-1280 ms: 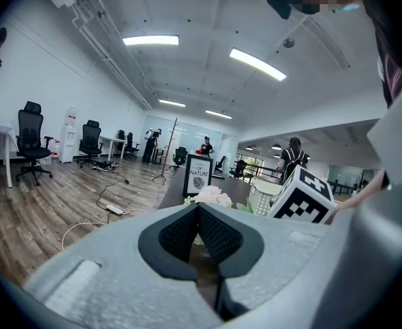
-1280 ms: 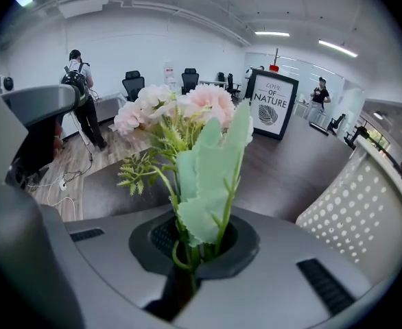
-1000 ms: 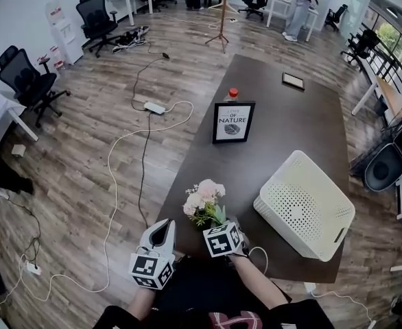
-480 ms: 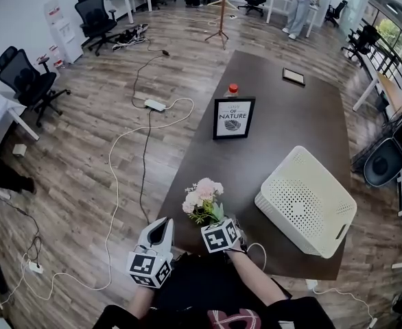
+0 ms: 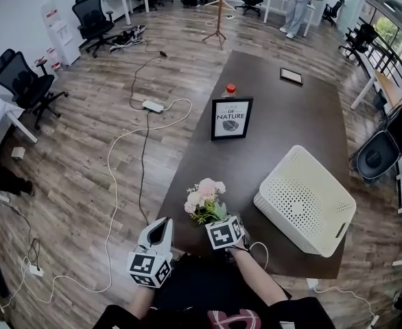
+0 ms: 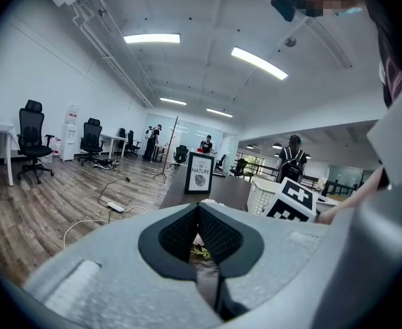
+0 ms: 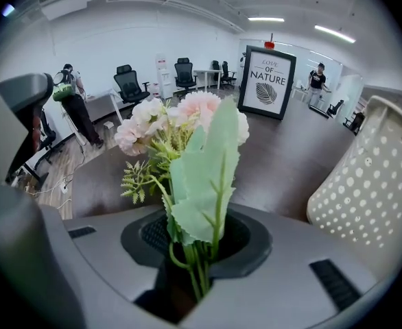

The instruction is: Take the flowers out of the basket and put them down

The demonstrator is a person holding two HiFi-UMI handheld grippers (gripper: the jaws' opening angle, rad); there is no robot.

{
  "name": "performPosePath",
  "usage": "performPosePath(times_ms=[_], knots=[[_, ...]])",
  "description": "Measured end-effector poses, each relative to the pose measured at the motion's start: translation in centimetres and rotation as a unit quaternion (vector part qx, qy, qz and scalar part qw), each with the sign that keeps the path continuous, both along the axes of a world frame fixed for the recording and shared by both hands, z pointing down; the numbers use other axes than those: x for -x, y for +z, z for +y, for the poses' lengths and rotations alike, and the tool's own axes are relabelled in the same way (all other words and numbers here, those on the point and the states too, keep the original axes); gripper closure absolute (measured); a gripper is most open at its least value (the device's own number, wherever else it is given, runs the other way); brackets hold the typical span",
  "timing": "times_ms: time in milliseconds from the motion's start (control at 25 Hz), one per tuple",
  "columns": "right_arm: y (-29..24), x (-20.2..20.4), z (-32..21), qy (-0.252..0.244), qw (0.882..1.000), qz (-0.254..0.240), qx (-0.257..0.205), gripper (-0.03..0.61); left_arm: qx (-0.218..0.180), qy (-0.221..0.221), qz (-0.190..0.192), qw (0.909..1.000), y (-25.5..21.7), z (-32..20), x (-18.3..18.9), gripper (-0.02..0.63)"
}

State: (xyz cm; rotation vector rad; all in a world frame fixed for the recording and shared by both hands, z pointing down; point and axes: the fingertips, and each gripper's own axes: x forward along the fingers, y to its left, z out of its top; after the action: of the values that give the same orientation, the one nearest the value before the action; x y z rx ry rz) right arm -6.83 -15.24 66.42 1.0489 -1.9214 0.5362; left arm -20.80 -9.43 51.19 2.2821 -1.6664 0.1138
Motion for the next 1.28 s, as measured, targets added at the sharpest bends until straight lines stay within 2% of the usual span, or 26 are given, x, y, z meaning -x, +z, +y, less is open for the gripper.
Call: performPosePath(times_ms=[120,320,440,880,1280], knots=[[-0.1,0.1,0.0,-0.005,1.000,-0.013,0.014,0.380,0.000,0.003,0.000,1.0000,0.2,-0.3,-0.3,0.606],[0.6,0.1,0.2,-0.013,0.999,-0.020,0.029,0.339,0.005,0.004,0.001,1.0000,0.6,-0.6,-0.3,0.606],[0.2,0.3,0.1,-0.013,0.999,-0.028,0.032,0.274,0.003,0.008,0.002,1.0000,0.4,-0.9,-0.6,0.606],[-0.3,1.1,0.2,-0.028,0.998,-0.048,0.022,0.194,0.003,0.013,0.002,0.9999,0.4,-1.1,-0.8,0.606],[-2.7,1.6,0.5,-0.039,0.995,-0.094,0.007,0.173,0.002,0.017,0.006,0.9998,0.3,-1.2,-0.6,0.606]])
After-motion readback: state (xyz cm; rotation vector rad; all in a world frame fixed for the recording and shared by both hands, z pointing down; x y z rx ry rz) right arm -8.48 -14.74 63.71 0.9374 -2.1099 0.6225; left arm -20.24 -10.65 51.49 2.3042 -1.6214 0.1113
